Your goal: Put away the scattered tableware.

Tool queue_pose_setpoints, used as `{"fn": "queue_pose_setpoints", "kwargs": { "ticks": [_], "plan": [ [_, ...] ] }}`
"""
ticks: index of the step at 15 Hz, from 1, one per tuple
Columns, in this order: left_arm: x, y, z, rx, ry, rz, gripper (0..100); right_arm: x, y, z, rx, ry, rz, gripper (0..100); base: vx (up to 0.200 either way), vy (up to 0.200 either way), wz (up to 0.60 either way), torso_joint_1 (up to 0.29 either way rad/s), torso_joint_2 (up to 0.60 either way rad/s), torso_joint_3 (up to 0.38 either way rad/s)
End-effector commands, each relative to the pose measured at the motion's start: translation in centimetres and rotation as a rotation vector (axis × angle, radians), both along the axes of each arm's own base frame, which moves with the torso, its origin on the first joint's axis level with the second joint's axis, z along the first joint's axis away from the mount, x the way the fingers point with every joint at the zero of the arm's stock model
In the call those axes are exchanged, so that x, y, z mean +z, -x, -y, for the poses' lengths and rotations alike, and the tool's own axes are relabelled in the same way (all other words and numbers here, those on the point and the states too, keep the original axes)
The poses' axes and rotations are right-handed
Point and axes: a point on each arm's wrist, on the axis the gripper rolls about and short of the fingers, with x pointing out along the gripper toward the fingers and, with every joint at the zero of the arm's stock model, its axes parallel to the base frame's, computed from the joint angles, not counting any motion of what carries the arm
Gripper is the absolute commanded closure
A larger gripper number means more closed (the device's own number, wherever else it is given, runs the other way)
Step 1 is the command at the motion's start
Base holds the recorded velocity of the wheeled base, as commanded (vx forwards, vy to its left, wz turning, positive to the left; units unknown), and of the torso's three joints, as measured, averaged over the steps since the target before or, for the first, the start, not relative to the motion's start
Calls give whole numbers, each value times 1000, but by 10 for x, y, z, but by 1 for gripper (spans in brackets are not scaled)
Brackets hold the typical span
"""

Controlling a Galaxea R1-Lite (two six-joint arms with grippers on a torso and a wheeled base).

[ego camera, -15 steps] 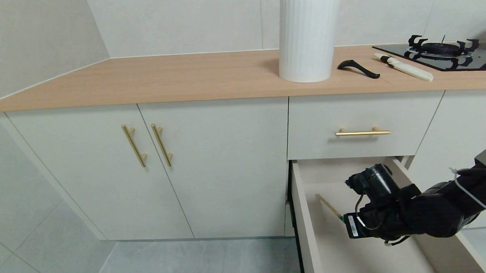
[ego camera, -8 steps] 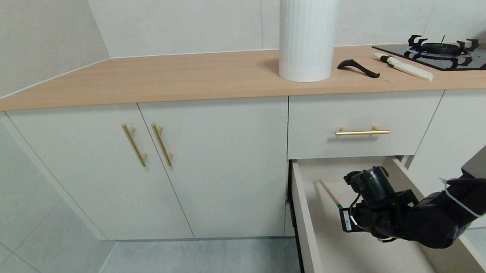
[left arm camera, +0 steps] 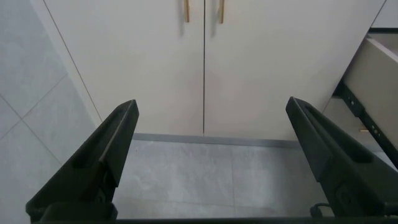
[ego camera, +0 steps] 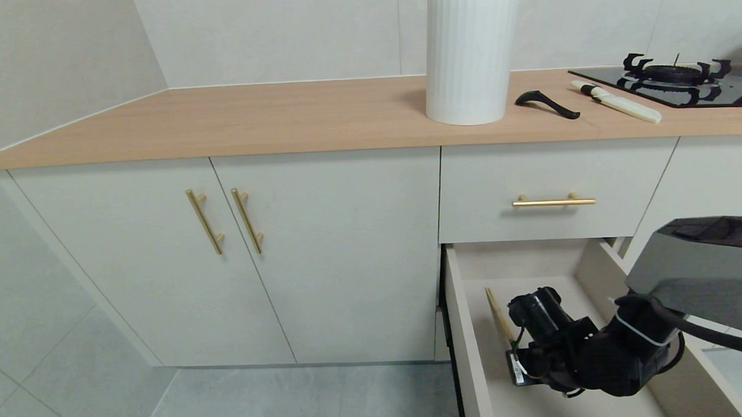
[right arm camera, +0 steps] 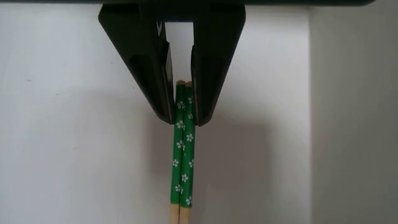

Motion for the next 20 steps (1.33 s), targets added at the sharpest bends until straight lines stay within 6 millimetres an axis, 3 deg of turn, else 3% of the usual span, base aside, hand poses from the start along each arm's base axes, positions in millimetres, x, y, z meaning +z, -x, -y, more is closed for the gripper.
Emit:
{"fn": "queue_pose_setpoints", "kwargs": {
  "ticks": [1,7,8,12,14,16,20],
  "plan": [
    [0,0,0,0,0,0,0,-12,-1,0,-1,16,-27,100,0,0,0,0,0,0],
    [0,0,0,0,0,0,0,-10,-3,-1,-10,2,-13,100,0,0,0,0,0,0],
    [0,0,0,0,0,0,0,-10,-4,-1,-10,2,-13,0,0,0,0,0,0,0],
    [0,0,0,0,0,0,0,-7,-4,-1,-10,-1,-7,0,0,0,0,0,0,0],
    [0,0,0,0,0,0,0,4,-2,-1,-7,-12,16,0,0,0,0,0,0,0],
    [0,0,0,0,0,0,0,47,3,7,-11,-55,71,0,0,0,0,0,0,0],
    [0,0,0,0,0,0,0,165,45,43,5,-139,74,0,0,0,0,0,0,0]
  ]
}}
